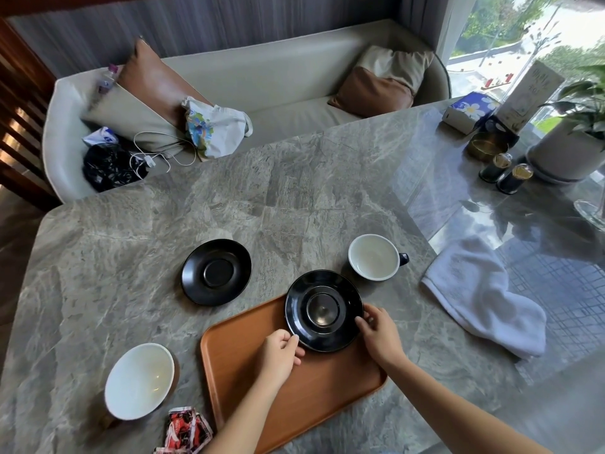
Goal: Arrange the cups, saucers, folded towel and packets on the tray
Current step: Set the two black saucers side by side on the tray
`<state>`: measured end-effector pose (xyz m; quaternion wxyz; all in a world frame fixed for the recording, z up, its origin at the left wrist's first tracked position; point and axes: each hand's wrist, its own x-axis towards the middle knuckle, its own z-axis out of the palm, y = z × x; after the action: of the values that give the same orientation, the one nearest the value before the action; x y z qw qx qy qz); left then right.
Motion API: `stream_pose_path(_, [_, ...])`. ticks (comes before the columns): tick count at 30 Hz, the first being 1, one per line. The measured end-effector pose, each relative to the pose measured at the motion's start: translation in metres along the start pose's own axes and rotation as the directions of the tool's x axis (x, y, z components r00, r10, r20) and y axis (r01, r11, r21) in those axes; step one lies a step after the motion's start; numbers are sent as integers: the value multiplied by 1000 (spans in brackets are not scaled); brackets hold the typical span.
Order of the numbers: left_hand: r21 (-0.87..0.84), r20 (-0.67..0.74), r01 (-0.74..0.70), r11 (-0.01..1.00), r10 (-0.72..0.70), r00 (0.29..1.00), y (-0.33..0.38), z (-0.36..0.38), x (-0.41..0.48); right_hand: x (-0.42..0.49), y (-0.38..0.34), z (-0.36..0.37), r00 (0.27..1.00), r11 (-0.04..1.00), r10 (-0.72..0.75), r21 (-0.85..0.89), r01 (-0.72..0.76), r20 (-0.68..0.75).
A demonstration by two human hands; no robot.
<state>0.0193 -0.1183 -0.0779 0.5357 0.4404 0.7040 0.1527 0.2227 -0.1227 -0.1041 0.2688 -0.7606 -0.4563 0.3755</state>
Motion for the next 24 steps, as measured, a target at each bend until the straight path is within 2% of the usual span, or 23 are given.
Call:
stream_pose_path(3, [0, -9, -28, 1000, 28, 1000, -4, -1, -1, -6, -2, -1, 999, 999, -15, 49, 17, -45])
stream_pose_path(5, [1, -10, -44, 999, 44, 999, -6, -3, -2, -15, -4, -1, 981, 990, -134, -53, 127, -138])
stream_pose_path(7, [-17, -9, -58, 998, 58, 998, -9, -8, -3, -24, -11, -1, 937, 944, -304, -188, 272, -171])
stream_pose_path(9, [-49, -43, -85, 995, 83, 996, -13, -19, -2, -29, -23, 2, 893, 889, -437, -207, 409, -108])
stream_pose_path(11, [-96, -123, -114, 989, 102, 987, -15, -34, -2, -29, -37, 9, 864, 852, -503, -164, 497, 2])
stream_pose_path(15, [-145, -352, -184, 972, 124, 928, -11, -69, 9, -14, -69, 29, 844, 844, -502, -104, 526, 188])
stream_pose_path(19, [-95, -595, -249, 964, 146, 790, -9, -98, 31, 8, -105, 56, 775, 794, -522, -130, 594, 356])
stream_pose_path(22, [-195, -653, -196, 961, 22, 757, -11, -108, 51, 22, -129, 79, 770, 832, -477, -65, 551, 424])
stream_pose_path(24, [-370, -642, -163, 915, -125, 756, -13, -109, 61, 31, -143, 96, 819, 897, -400, -6, 441, 412])
